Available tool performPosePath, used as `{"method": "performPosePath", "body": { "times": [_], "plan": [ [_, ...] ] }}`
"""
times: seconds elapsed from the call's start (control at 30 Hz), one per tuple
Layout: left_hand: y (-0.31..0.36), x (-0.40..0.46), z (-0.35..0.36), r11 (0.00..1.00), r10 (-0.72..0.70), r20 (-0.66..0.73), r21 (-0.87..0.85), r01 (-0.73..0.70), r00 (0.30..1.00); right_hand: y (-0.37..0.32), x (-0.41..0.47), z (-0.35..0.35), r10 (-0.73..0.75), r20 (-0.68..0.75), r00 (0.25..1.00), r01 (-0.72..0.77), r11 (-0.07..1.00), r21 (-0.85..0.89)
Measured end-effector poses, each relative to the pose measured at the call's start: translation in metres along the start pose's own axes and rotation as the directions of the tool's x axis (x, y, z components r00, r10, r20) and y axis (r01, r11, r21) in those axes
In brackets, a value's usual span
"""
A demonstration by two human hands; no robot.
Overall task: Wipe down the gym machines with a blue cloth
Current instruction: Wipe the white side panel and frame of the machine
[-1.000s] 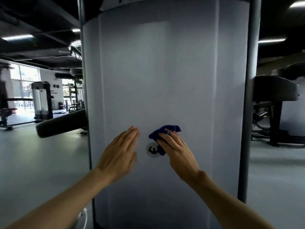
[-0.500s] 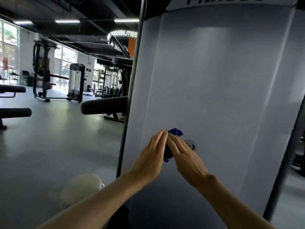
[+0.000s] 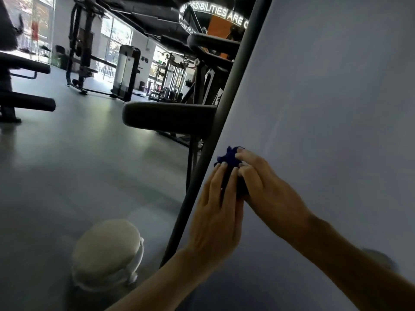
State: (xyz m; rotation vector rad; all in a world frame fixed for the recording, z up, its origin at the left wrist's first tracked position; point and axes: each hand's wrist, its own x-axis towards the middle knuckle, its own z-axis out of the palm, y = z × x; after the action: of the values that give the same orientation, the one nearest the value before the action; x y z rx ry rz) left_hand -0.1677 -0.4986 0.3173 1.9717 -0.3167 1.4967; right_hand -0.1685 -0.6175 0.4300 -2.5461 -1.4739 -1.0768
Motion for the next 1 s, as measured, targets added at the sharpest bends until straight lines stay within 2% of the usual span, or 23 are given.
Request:
{"method": "performPosePath", "body": {
  "times": [0.07, 0.1, 0.13, 0.2, 0.4, 0.63, 0.77, 0.87, 1.0],
  "plan": [
    [-0.009, -0.001, 0.014, 0.998, -0.057, 0.008, -0.035, 0.057, 0.998, 0.011, 0.007, 0.01, -0.058, 0.05, 0.997, 0.066, 0.982, -0.176],
    [-0.011, -0.003, 0.017, 0.995, -0.08, 0.026, -0.052, 0.081, 0.996, 0.013, 0.008, 0.015, -0.046, 0.016, 0.999, 0.049, 0.97, -0.237],
    [-0.012, -0.007, 0.02, 0.993, -0.092, 0.045, -0.064, 0.095, 0.995, 0.013, 0.006, 0.018, -0.111, -0.01, 0.994, 0.1, 0.928, -0.359],
    [-0.013, -0.016, 0.026, 0.99, -0.099, 0.048, -0.093, 0.103, 0.994, 0.016, -0.008, 0.022, -0.126, 0.04, 0.991, 0.13, 0.881, -0.454],
    [-0.013, -0.034, 0.035, 0.971, -0.128, 0.019, -0.201, 0.129, 0.992, 0.007, -0.046, 0.0, 0.013, 0.193, 0.981, 0.101, 0.817, -0.568],
    [-0.011, -0.012, 0.04, 0.94, -0.211, -0.023, -0.28, 0.197, 0.977, 0.008, -0.042, -0.008, 0.021, 0.216, 0.976, 0.123, 0.767, -0.63],
    [-0.018, -0.001, 0.049, 0.964, -0.161, -0.063, -0.226, 0.143, 0.985, 0.016, -0.028, -0.01, 0.001, 0.183, 0.983, 0.122, 0.741, -0.66],
    [-0.022, 0.011, 0.054, 0.986, -0.017, -0.104, -0.169, 0.0, 0.994, 0.018, -0.019, -0.009, 0.019, 0.119, 0.993, 0.07, 0.714, -0.696],
    [-0.037, 0.023, 0.063, 0.969, 0.097, -0.147, -0.213, -0.128, 0.984, 0.021, -0.015, -0.003, 0.019, 0.104, 0.994, 0.068, 0.644, -0.762]
  ]
}}
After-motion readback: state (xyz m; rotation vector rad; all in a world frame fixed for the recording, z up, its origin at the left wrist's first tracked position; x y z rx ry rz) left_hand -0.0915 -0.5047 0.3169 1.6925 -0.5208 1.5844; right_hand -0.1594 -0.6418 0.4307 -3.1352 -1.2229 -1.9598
